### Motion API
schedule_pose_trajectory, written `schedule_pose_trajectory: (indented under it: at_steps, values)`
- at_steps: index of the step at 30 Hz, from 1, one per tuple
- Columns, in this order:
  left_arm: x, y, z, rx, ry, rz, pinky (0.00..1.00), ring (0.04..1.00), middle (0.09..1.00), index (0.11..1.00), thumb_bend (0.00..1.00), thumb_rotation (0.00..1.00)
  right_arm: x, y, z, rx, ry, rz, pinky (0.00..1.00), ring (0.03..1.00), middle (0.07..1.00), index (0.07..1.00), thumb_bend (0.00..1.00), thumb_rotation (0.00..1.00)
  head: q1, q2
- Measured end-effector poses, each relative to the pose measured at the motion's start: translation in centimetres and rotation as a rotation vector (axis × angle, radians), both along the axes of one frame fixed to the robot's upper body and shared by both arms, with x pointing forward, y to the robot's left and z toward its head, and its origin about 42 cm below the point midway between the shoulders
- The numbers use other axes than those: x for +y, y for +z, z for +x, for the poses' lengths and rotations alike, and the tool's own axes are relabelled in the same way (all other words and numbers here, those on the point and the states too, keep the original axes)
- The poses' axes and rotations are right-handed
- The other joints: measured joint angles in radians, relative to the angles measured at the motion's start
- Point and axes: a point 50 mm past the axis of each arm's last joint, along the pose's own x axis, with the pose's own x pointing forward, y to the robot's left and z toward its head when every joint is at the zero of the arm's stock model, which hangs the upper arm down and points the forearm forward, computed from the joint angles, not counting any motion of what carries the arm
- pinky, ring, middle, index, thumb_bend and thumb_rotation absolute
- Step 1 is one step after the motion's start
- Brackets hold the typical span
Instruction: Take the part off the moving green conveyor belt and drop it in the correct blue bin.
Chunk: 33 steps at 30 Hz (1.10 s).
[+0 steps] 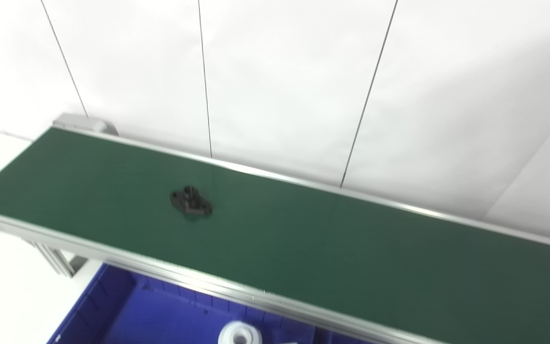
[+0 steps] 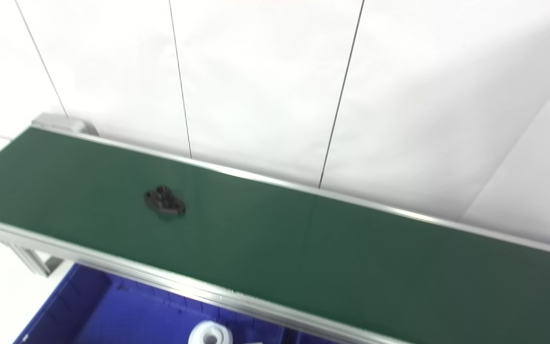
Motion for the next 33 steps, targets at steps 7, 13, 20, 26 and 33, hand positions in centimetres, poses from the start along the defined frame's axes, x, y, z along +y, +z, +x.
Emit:
schedule_pose_trajectory:
  at_steps: [7, 13, 20, 26, 33]
  values:
    - [-0.1, -0.2, 0.5, -0.008, 0.021, 0.015, 0.77, 0.842, 0.869, 0.816, 0.90, 0.24, 1.5, 2.6, 2.0, -0.221, -0.072, 0.026, 0.48, 0.632, 0.742, 0.853, 0.85, 0.41, 0.006, -0.017]
    - [-0.3, -0.3, 0.7, -0.015, 0.040, 0.023, 0.77, 0.831, 0.854, 0.799, 0.90, 0.25, 1.3, 8.6, 4.9, -0.487, -0.054, 0.084, 0.43, 0.530, 0.621, 0.737, 0.87, 0.33, 0.008, -0.015]
    - [-0.5, -0.2, 0.7, -0.036, 0.046, 0.046, 0.74, 0.818, 0.840, 0.789, 0.89, 0.25, 1.1, 14.1, 8.0, -0.652, 0.009, 0.149, 0.39, 0.518, 0.638, 0.685, 0.85, 0.33, -0.020, -0.006]
    - [-0.2, 0.0, 0.8, -0.054, 0.035, 0.060, 0.75, 0.820, 0.837, 0.787, 0.89, 0.25, 3.1, 17.4, 10.8, -0.697, 0.098, 0.114, 0.43, 0.526, 0.648, 0.705, 0.86, 0.32, -0.071, 0.012]
    - [0.3, 0.1, 0.9, -0.054, 0.043, 0.058, 0.75, 0.825, 0.846, 0.793, 0.90, 0.25, 6.3, 19.8, 15.9, -0.644, 0.196, -0.020, 0.52, 0.598, 0.699, 0.762, 0.82, 0.33, -0.176, 0.043]
